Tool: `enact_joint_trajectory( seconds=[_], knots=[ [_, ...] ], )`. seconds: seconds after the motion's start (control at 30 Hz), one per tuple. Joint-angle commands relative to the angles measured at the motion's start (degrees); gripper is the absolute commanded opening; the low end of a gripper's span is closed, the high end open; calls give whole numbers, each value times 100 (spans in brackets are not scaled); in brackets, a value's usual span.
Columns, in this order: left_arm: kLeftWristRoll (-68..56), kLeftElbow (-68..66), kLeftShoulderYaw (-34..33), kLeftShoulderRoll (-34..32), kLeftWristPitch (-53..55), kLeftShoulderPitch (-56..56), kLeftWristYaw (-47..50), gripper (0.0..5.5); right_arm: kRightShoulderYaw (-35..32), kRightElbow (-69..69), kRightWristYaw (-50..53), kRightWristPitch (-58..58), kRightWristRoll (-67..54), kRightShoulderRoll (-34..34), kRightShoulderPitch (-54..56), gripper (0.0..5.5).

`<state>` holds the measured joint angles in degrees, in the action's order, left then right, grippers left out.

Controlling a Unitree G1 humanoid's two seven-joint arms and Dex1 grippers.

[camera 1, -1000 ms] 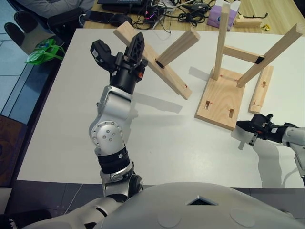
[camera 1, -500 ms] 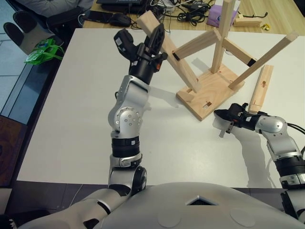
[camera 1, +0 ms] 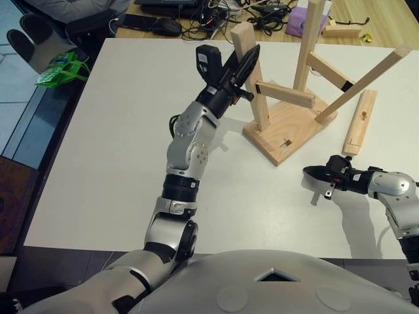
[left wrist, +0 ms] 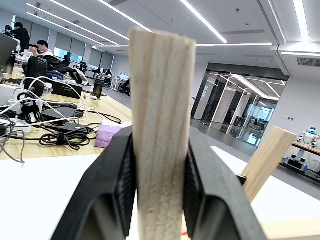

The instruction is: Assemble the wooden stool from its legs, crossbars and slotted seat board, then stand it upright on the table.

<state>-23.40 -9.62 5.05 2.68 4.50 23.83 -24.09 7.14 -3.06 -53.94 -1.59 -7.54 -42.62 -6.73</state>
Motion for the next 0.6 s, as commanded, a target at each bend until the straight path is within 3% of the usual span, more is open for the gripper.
enact_joint_trajectory(
  seconds=[0.03, 0.6],
  knots=[
    [404, -280, 183, 70, -159, -117, 29, 102, 39, -91, 90, -188, 118, 50, -107, 0],
    [625, -106, 229, -321, -362, 125, -695, 102, 18, -28, 157, -265, 72, 209, -150, 0]
  ],
)
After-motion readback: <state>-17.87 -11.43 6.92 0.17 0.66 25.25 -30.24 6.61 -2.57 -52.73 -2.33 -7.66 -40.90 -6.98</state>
